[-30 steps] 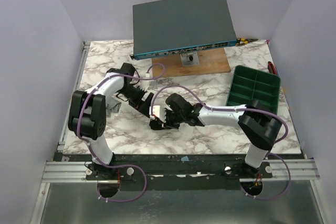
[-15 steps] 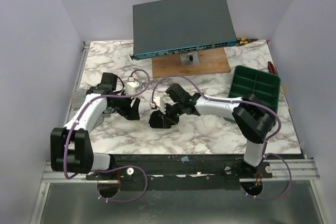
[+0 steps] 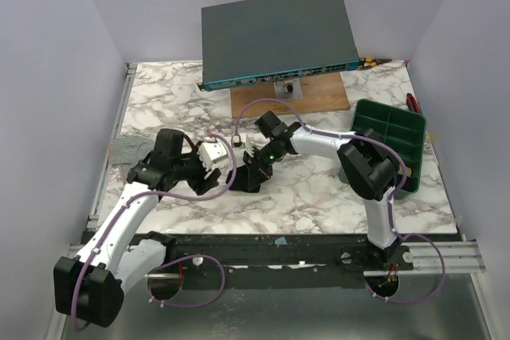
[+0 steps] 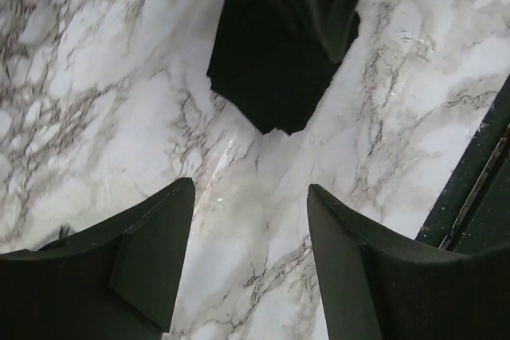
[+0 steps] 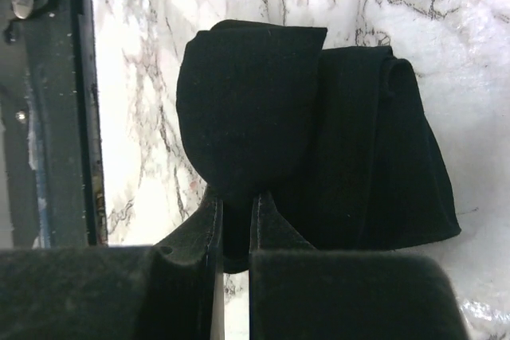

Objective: Roll the underwear
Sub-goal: Roll the underwear to the center of the board.

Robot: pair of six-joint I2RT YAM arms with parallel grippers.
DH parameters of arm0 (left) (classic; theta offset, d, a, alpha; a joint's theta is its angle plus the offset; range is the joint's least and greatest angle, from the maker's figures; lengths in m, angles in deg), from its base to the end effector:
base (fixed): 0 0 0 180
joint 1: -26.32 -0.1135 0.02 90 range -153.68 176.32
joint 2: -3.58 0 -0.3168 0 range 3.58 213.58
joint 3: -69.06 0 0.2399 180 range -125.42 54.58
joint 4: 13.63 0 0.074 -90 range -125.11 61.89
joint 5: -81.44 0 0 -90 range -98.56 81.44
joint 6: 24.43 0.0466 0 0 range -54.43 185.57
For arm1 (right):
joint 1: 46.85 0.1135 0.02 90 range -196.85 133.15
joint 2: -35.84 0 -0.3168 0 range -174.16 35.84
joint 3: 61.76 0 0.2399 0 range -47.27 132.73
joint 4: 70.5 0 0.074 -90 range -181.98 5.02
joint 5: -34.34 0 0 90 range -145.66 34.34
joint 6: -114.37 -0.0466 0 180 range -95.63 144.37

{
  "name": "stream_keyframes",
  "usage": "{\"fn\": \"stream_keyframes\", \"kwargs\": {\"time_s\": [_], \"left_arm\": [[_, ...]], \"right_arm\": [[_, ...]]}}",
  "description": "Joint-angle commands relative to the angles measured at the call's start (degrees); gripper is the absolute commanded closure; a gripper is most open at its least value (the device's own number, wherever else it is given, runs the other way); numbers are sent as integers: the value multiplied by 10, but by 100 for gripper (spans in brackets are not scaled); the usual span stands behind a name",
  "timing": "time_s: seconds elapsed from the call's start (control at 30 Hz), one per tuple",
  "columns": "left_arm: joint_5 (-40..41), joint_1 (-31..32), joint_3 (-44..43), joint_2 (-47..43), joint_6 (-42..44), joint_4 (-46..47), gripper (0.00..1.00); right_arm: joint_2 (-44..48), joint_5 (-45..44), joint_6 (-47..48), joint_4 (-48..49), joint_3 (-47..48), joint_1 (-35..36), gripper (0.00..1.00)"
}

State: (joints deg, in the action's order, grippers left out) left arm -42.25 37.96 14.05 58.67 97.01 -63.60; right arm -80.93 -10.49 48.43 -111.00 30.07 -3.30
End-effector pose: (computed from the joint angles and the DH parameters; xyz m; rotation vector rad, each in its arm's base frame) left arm 0.1427 -0.0558 0.2865 1.0841 2.0545 -0.5444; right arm 0.2850 0.3165 0.1980 -1.6556 2.0461 1.1712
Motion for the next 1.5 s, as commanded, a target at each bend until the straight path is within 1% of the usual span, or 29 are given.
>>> {"fn": "stream_keyframes", "kwargs": {"time_s": [0.0,0.07,0.17,0.27,0.43,0.63,0.9,1.2,1.33,1.47], "left_arm": [[60,99,13,-14,54,45,35],[80,144,9,2,61,54,33],[102,191,4,35,79,65,30],[130,238,9,63,96,83,25],[174,291,19,108,117,126,20],[175,295,12,160,124,159,18],[165,298,-13,221,97,157,17],[188,352,-47,274,50,166,19],[216,366,-71,304,27,157,21],[217,372,-91,311,-1,145,21]], "right_arm": [[-84,-7,27,-106,8,-12,99],[-111,5,41,-139,34,-17,99],[-144,28,53,-180,68,-26,99],[-165,41,62,-201,86,-33,99],[-195,56,90,-247,110,-38,99],[-205,61,113,-275,113,-41,99],[-196,45,126,-288,98,-51,99],[-178,8,124,-283,70,-78,99],[-165,-9,122,-282,55,-88,99],[-150,-35,115,-271,40,-100,99]]}}
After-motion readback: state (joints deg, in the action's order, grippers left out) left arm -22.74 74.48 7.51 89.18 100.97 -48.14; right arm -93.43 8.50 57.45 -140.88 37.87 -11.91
